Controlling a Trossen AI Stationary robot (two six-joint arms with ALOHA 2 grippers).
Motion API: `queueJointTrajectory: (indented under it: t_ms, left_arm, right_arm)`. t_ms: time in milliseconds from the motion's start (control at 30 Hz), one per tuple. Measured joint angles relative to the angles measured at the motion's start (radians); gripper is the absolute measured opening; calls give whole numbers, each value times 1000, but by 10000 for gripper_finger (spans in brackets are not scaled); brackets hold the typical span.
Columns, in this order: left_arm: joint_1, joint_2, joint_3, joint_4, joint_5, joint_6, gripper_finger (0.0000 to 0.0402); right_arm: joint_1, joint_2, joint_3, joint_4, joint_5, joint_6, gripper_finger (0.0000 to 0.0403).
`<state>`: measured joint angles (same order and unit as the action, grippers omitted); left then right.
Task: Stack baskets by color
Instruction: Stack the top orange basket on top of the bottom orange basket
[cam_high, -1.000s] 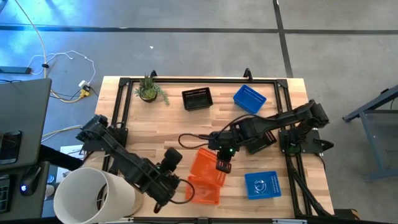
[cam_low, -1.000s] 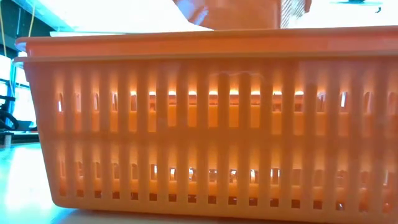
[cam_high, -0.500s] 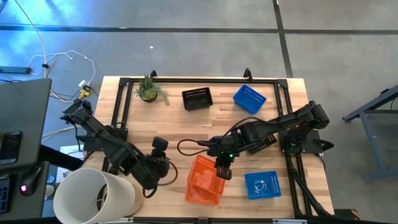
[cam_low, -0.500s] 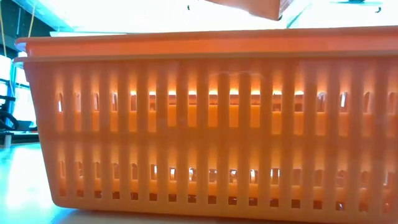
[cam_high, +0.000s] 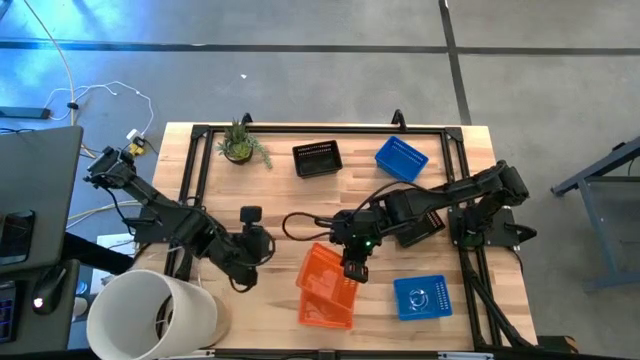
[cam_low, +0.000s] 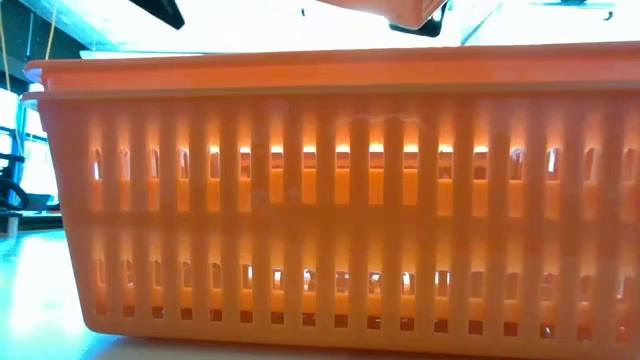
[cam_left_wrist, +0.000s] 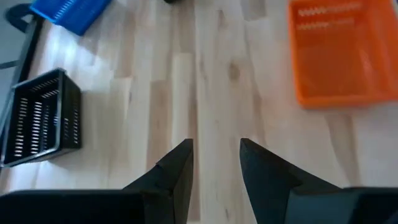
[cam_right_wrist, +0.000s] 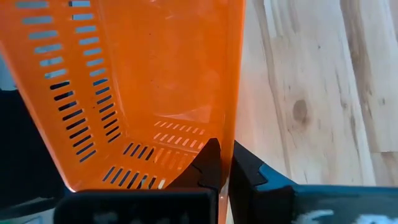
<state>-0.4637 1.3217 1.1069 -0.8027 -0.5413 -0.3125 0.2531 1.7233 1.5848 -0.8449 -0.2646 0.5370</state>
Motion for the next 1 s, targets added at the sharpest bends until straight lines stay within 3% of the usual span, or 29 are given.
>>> queueJointTrajectory:
  t_ms: [333, 633, 1000]
  left_arm:
    - [88, 1, -15, -4, 40, -9, 117]
    - [99, 1, -15, -6, 56, 1, 117]
    - [99, 2, -15, -10, 61, 1, 117]
  right_arm:
    - [20, 92, 1, -7, -79, -42, 0]
    - [51, 151, 5, -7, -87, -98, 0]
    - [55, 256, 152, -132, -74, -177, 0]
